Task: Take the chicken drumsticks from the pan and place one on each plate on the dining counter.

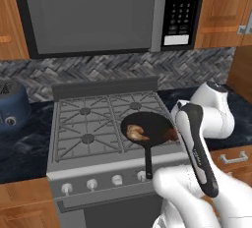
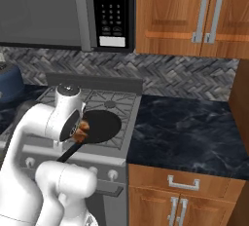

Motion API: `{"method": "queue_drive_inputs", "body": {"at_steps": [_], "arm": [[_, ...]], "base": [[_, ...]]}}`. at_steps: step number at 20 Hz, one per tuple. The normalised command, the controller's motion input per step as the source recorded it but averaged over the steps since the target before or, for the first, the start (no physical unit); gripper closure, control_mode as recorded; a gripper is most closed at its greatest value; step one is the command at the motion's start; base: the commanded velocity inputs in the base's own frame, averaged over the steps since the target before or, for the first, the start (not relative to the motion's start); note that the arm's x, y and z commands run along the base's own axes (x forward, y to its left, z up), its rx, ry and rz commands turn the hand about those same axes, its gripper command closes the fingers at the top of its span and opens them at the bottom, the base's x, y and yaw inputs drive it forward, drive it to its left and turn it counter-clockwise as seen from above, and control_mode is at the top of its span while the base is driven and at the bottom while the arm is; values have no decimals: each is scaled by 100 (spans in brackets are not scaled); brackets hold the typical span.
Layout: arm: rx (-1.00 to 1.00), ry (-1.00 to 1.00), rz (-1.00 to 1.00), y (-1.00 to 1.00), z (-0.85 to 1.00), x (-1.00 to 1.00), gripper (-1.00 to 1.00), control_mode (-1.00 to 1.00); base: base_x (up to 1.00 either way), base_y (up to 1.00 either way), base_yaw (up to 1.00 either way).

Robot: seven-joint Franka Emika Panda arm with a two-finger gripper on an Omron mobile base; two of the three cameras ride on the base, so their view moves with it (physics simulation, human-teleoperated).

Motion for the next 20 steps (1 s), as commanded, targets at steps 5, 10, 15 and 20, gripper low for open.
{"method": "queue_drive_inputs", "body": {"at_steps": [5, 10, 15, 20], "arm": [[0, 0, 28, -2, -8, -3, 100, -100], [0, 0, 0, 0, 0, 0, 100, 100], [0, 0, 0, 0, 0, 0, 100, 100], [0, 0, 0, 0, 0, 0, 100, 100]], "base": [[0, 0, 0], [-55, 0, 35], [-49, 19, 46], [-4, 65, 55]]}}
